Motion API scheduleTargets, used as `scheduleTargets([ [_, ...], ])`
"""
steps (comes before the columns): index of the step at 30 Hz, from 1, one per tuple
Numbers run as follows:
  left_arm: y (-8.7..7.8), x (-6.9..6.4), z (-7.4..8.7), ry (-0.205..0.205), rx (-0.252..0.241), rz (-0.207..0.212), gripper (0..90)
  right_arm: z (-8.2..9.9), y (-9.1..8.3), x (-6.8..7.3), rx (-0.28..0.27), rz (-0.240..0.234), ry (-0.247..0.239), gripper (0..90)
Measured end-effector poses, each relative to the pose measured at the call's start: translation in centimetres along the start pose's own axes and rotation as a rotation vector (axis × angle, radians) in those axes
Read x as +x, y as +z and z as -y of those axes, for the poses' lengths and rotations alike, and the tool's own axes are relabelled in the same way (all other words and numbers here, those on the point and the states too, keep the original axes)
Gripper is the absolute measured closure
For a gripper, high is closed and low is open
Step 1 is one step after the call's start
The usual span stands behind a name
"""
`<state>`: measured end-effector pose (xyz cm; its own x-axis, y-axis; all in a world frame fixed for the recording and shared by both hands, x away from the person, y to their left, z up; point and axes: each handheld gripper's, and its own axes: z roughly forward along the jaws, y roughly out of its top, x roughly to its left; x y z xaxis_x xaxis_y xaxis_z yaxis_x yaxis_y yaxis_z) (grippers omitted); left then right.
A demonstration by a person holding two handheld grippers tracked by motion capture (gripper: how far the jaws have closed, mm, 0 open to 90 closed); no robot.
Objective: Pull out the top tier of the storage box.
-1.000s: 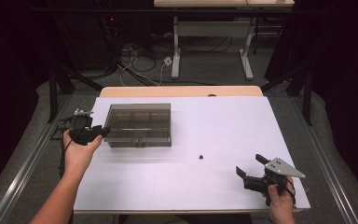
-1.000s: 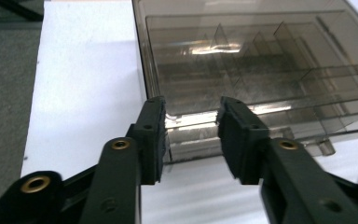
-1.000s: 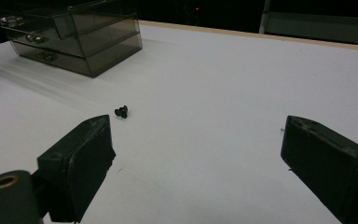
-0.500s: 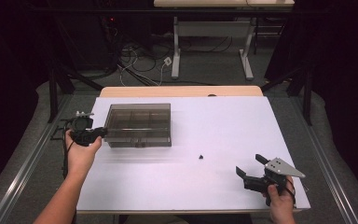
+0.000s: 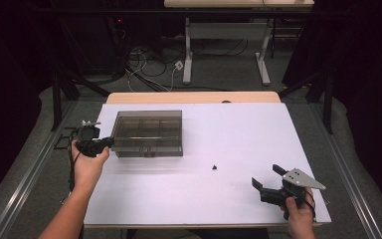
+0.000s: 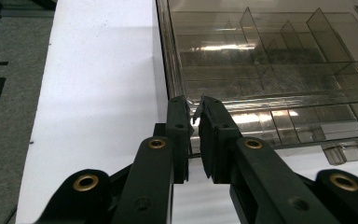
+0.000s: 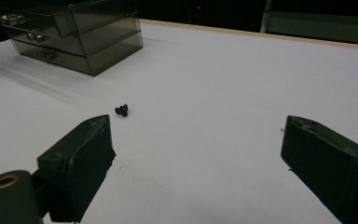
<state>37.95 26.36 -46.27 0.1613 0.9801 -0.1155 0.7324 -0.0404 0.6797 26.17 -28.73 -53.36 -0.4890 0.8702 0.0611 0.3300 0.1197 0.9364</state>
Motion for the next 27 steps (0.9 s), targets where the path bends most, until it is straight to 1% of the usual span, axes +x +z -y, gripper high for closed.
scheduleTargets([
  [5,0.00,-0.04,0.02,0.001,-0.002,0.004,82.9,0.01,0.04,0.00,-0.001,0.000,0.001,8.8],
  [8,0.03,-0.31,0.04,0.012,0.001,-0.020,83.6,0.02,0.05,0.01,-0.001,-0.001,-0.001,8.8],
  [11,0.03,-0.46,0.04,0.017,0.007,-0.027,84.4,0.00,0.04,0.01,-0.002,-0.001,-0.006,8.8],
  [14,0.06,-0.55,0.02,0.010,0.010,-0.035,85.6,0.01,0.02,0.01,0.003,0.000,0.002,8.8],
  [17,0.05,-0.59,0.10,0.007,0.014,-0.040,86.5,0.03,0.02,-0.02,-0.001,-0.001,-0.005,8.8],
  [20,0.10,-0.57,0.27,-0.003,0.007,-0.041,87.1,-0.01,-0.06,0.05,-0.001,0.003,0.004,8.8],
  [22,0.07,-0.54,0.29,-0.004,0.009,-0.044,87.5,0.03,0.00,-0.04,-0.001,0.001,-0.002,8.8],
  [23,0.08,-0.52,0.27,-0.013,0.012,-0.040,87.9,0.05,0.05,-0.05,-0.004,0.000,-0.001,8.8],
  [27,0.08,-0.62,0.21,-0.026,0.016,-0.045,88.9,0.01,0.10,-0.05,0.001,0.001,-0.004,8.8],
])
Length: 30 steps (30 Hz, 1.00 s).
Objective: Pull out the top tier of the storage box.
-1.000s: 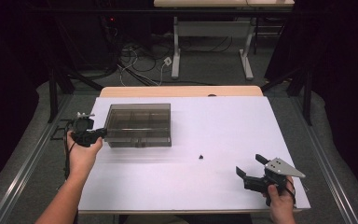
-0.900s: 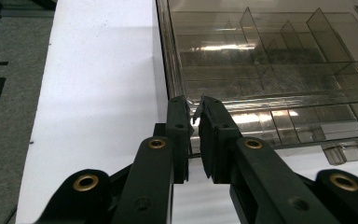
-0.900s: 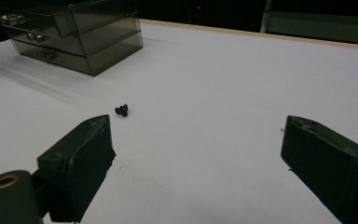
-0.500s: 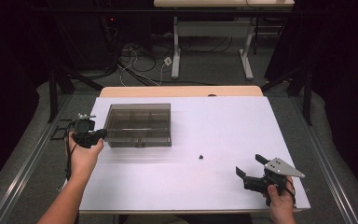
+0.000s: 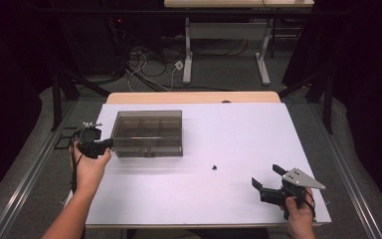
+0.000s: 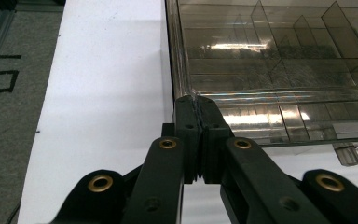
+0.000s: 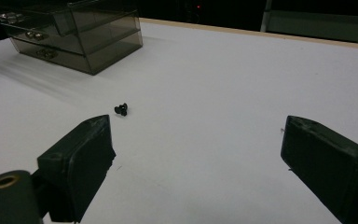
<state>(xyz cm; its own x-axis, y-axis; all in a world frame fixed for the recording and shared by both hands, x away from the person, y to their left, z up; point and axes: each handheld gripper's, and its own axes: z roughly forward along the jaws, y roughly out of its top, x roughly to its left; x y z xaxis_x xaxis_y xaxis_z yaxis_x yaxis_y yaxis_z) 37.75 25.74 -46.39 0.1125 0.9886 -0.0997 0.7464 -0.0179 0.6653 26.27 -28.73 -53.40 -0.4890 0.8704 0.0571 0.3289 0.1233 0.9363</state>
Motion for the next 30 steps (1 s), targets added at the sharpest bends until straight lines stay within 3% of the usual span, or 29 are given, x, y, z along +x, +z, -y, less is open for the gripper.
scheduleTargets([
  [11,-0.01,-0.56,-0.14,0.006,0.015,-0.039,89.5,0.00,-0.12,-0.08,-0.002,0.001,0.005,8.8],
  [16,-0.11,-0.38,-0.14,-0.017,0.021,-0.023,89.6,0.01,-0.11,-0.16,-0.003,0.001,0.003,8.8],
  [30,-0.55,-0.14,0.38,-0.026,0.018,-0.001,89.7,0.01,-0.11,-0.16,-0.002,0.000,0.005,8.8],
])
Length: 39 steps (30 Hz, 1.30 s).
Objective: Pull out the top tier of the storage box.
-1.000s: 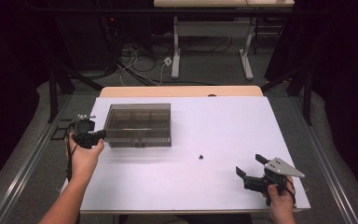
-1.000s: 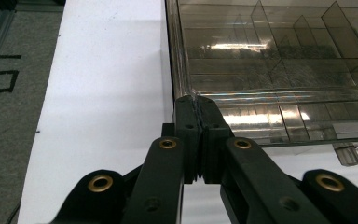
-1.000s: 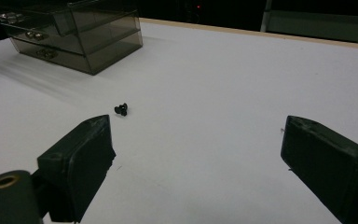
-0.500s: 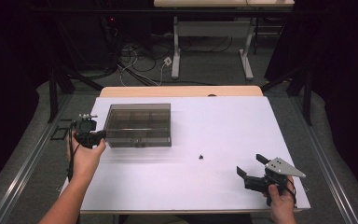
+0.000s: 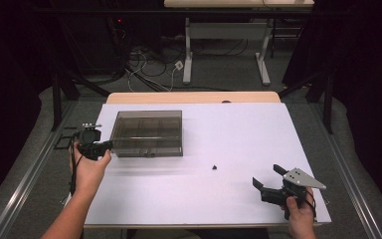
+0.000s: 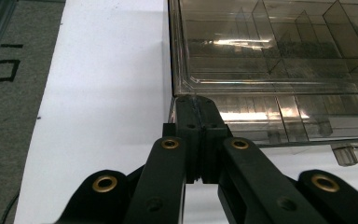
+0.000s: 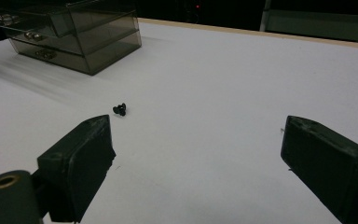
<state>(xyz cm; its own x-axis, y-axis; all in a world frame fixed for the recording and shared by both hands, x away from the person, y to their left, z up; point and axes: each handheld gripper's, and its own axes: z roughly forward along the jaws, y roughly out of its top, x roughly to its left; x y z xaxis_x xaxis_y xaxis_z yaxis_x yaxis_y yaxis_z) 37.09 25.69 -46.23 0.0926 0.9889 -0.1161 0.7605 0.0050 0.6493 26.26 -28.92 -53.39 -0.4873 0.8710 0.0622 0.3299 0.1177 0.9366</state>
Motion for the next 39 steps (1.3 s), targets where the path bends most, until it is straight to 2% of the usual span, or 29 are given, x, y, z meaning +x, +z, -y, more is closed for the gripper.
scheduleTargets([
  [39,-1.7,0.5,2.0,0.016,0.005,0.038,89.6,0.1,0.1,0.1,0.000,0.005,0.001,8.8],
])
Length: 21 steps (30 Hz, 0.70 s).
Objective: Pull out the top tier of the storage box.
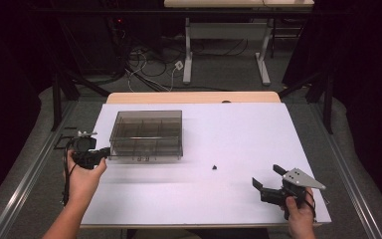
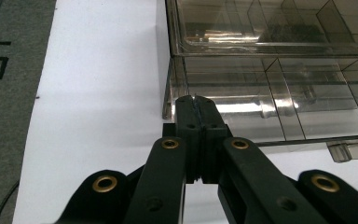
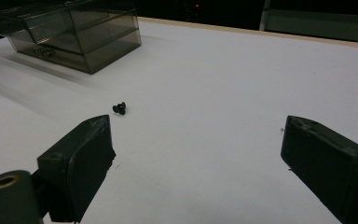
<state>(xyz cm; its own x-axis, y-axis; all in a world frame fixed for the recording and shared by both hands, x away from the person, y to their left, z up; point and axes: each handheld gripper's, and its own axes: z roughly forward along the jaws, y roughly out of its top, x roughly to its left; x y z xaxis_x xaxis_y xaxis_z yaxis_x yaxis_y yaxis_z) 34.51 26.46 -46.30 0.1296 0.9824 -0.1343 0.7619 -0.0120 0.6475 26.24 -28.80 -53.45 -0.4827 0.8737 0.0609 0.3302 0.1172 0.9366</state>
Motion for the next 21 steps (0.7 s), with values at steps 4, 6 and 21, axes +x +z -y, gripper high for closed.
scheduleTargets([
  [4,-0.1,0.0,0.4,-0.004,-0.004,0.001,89.6,0.0,0.0,0.0,0.001,-0.001,-0.005,8.8],
  [6,-0.1,0.0,0.5,-0.001,-0.004,-0.001,89.6,0.0,0.0,0.0,0.004,-0.001,-0.002,8.8],
  [21,-0.6,0.1,1.2,-0.003,-0.011,0.010,89.6,0.0,0.0,0.0,0.002,0.000,-0.002,8.8],
])
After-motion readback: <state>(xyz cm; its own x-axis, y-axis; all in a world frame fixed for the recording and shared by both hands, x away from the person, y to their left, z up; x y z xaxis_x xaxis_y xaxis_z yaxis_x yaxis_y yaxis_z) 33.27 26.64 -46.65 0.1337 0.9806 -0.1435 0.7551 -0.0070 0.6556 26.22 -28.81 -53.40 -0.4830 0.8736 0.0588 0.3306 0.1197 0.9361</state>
